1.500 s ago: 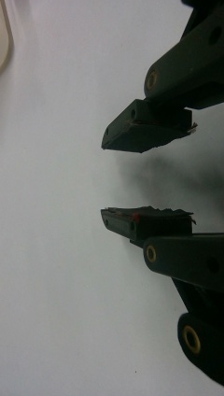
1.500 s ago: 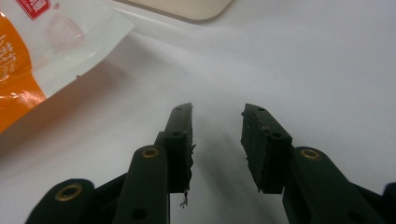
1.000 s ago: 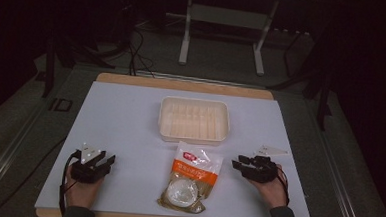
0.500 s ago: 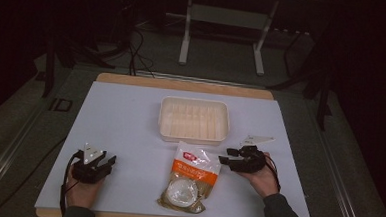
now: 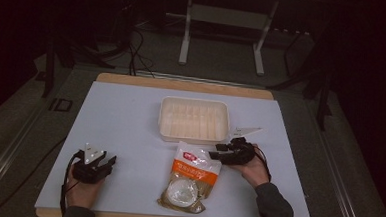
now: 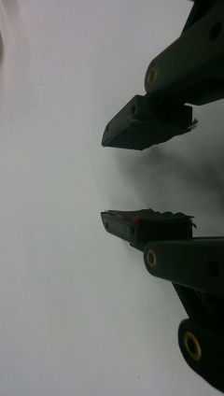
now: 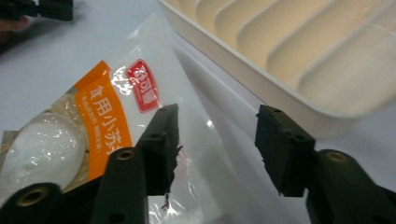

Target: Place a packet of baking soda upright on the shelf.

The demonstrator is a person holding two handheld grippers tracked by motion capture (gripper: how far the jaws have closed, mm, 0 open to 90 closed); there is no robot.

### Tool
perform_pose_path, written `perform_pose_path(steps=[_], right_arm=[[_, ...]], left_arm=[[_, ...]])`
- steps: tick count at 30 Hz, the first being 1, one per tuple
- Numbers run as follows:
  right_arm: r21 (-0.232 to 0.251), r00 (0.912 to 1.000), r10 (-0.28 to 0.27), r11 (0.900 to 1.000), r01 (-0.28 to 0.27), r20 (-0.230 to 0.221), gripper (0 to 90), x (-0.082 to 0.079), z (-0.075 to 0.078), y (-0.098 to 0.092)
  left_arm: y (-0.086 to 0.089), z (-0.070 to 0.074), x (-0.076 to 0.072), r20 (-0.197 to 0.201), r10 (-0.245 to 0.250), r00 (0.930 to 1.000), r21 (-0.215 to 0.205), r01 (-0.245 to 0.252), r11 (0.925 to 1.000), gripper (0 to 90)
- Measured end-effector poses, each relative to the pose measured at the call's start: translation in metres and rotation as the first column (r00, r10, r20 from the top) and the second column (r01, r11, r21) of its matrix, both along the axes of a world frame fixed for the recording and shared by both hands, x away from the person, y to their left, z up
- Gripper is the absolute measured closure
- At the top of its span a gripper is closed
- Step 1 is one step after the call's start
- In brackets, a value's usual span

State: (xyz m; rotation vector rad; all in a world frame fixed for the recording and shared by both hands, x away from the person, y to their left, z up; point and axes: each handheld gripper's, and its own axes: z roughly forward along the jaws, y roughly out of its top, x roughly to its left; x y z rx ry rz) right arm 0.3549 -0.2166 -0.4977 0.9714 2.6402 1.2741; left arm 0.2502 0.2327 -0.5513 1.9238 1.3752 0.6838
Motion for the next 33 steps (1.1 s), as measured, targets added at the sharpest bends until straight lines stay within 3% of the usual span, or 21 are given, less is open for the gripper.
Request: perform_pose_path(steps=[10, 17, 21, 26, 33], right_arm=[[-0.025, 0.9975, 0.061, 0.998, -0.062, -0.036, 54.4, 0.015, -0.004, 0.021], [0.006, 0.9895, 0.113, 0.994, -0.113, -0.09, 59.3, 0.021, -0.006, 0.031], [-0.022, 0.9853, 0.134, 0.99, -0.137, -0.106, 60.8, 0.024, -0.01, 0.038], [-0.023, 0.979, 0.154, 0.987, -0.158, -0.134, 61.8, 0.027, -0.013, 0.041], [0.021, 0.969, 0.192, 0.981, -0.191, -0.156, 70.9, 0.029, -0.008, 0.039]], left_arm=[[-0.001, -0.001, 0.001, -0.008, -0.004, 1.0, 0.003, 0.004, 1.0, 56.3], [-0.001, -0.001, 0.001, -0.01, -0.004, 0.9999, 0.003, 0.004, 1.0, 56.2], [-0.001, -0.001, 0.001, -0.009, -0.004, 1.0, 0.001, 0.004, 1.0, 56.0], [-0.001, -0.001, 0.001, -0.009, -0.004, 1.0, 0.002, 0.004, 1.0, 55.8], [-0.001, -0.001, 0.001, -0.01, -0.002, 1.0, 0.003, 0.002, 1.0, 55.3]])
